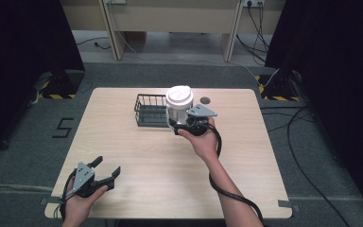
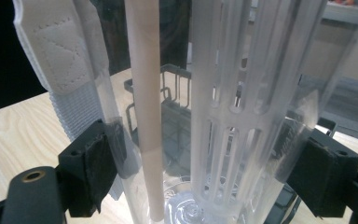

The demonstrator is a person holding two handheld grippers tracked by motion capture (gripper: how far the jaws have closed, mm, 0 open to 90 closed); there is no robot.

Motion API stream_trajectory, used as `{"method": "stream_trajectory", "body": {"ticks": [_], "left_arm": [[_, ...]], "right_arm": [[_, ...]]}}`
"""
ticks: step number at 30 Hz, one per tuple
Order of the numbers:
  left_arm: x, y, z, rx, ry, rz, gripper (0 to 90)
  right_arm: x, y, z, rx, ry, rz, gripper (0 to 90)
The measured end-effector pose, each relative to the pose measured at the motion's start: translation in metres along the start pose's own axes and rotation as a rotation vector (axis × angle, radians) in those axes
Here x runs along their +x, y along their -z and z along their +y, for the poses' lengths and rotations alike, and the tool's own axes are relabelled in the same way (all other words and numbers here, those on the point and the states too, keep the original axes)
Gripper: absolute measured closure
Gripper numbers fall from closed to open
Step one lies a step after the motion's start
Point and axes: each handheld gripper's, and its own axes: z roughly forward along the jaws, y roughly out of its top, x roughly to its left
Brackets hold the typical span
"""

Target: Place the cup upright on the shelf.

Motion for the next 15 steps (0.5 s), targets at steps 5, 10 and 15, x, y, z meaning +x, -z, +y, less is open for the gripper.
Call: {"method": "stream_trajectory", "body": {"ticks": [5, 10, 15], "left_arm": [[0.0, 0.0, 0.0, 0.0, 0.005, 0.001, 19.0], [0.0, 0.0, 0.0, 0.0, 0.008, 0.002, 19.0], [0.0, 0.0, 0.0, -0.002, 0.012, 0.003, 19.0]], "right_arm": [[-0.001, -0.005, 0.009, -0.007, 0.004, -0.007, 18.7], [-0.002, -0.011, 0.018, -0.018, -0.001, 0.0, 18.8], [-0.002, -0.017, 0.024, -0.016, -0.001, -0.001, 18.7]]}}
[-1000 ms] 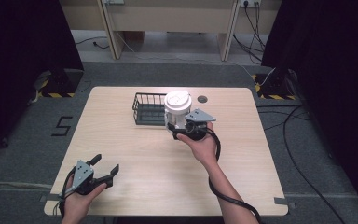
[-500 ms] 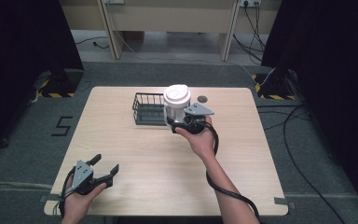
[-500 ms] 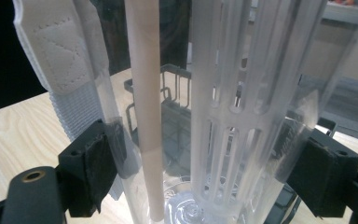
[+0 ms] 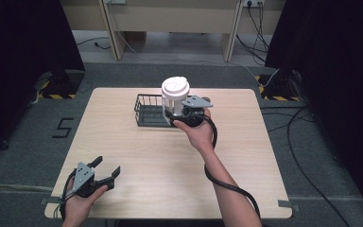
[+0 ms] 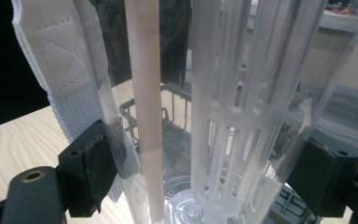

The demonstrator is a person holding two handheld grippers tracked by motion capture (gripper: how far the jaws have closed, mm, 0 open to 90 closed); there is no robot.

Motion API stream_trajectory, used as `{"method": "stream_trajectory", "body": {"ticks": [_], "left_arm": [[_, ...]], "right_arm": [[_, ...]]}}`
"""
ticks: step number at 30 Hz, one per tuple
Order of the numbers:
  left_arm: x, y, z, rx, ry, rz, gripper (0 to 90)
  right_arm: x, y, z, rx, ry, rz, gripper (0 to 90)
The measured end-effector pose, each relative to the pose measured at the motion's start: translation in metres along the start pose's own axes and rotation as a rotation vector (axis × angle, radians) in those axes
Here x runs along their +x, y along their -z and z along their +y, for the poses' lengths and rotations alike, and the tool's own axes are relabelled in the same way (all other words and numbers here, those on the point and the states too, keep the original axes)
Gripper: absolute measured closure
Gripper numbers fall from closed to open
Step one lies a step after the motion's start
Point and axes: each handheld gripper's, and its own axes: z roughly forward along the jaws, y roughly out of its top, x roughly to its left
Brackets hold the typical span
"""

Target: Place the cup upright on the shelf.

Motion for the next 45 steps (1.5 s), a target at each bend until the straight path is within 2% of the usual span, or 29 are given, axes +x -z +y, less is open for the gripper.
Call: {"method": "stream_trajectory", "body": {"ticks": [28, 45], "left_arm": [[0.001, 0.0, 0.0, -0.002, 0.005, -0.001, 19.1], [0.0, 0.0, 0.0, -0.002, 0.002, -0.001, 19.1]], "right_arm": [[-0.01, -0.027, 0.022, -0.003, -0.021, -0.034, 18.7], [-0.018, -0.05, 0.032, 0.008, -0.046, -0.057, 18.7]]}}
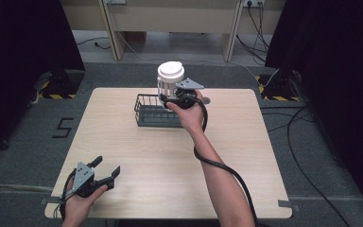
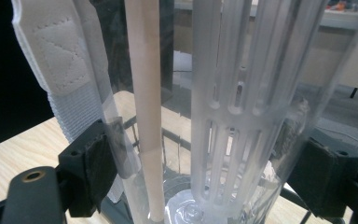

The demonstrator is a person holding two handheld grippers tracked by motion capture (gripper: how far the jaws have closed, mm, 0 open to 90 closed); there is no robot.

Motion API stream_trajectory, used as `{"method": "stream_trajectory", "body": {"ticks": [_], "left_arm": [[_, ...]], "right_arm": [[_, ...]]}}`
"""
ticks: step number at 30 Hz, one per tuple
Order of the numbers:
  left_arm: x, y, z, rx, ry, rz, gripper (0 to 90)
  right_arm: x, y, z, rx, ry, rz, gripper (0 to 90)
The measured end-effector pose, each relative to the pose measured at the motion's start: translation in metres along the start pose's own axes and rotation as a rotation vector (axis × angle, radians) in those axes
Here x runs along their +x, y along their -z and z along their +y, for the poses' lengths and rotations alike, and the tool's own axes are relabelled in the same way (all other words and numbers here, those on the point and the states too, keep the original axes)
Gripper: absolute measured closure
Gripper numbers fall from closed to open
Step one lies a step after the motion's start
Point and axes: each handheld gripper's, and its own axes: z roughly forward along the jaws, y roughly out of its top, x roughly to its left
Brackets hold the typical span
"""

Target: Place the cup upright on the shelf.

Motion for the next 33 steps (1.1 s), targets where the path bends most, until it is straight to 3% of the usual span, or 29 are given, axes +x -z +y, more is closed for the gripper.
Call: {"method": "stream_trajectory", "body": {"ticks": [15, 33], "left_arm": [[0.0, 0.0, 0.0, -0.003, 0.001, -0.003, 19.1], [-0.001, 0.0, 0.0, -0.004, 0.001, -0.007, 19.1]], "right_arm": [[0.0, -0.024, -0.004, 0.027, -0.03, -0.013, 18.7], [-0.004, -0.04, -0.012, 0.048, -0.059, -0.036, 18.6]]}}
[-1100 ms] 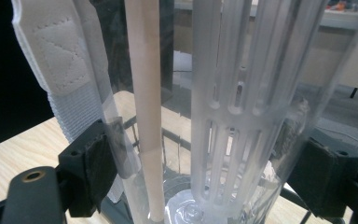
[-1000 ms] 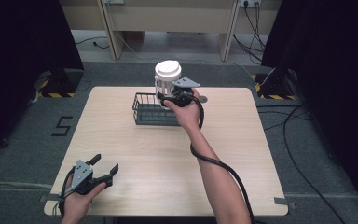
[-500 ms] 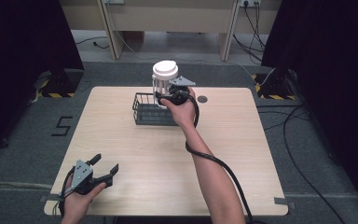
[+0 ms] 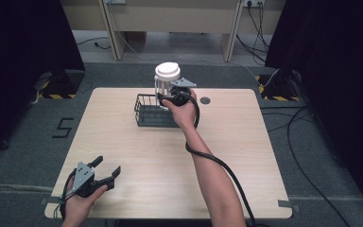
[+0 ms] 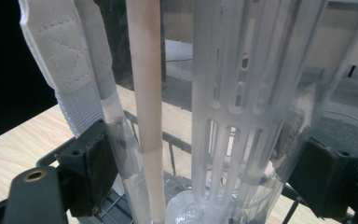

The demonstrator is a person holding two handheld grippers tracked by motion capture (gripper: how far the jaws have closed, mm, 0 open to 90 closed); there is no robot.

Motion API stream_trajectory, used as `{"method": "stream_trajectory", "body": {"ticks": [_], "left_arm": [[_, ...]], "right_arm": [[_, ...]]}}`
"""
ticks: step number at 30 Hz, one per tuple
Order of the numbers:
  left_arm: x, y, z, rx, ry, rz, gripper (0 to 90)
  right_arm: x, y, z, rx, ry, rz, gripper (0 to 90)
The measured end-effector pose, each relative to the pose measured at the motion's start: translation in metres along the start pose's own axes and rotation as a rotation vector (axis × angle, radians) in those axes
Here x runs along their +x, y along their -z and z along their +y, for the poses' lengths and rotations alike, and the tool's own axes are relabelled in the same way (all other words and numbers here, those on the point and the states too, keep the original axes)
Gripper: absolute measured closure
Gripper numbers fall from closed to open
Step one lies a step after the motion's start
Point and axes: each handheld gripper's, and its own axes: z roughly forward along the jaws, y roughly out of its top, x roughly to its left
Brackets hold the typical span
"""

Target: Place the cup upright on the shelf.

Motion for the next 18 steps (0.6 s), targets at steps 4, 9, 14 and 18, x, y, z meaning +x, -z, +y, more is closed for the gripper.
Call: {"method": "stream_trajectory", "body": {"ticks": [4, 9, 14, 18], "left_arm": [[0.0, 0.0, 0.0, -0.002, 0.003, -0.001, 19.1], [0.0, 0.0, 0.0, 0.001, 0.0, -0.002, 19.1], [0.0, 0.0, 0.0, 0.0, 0.001, -0.003, 19.2], [0.0, 0.0, 0.0, -0.001, 0.002, -0.003, 19.2]], "right_arm": [[-0.001, -0.004, -0.003, 0.007, -0.002, -0.007, 18.6], [-0.003, -0.009, -0.008, 0.023, -0.013, -0.016, 18.5], [-0.003, -0.014, -0.013, 0.042, -0.017, -0.02, 18.5], [-0.001, -0.017, -0.017, 0.054, -0.023, -0.019, 18.4]]}}
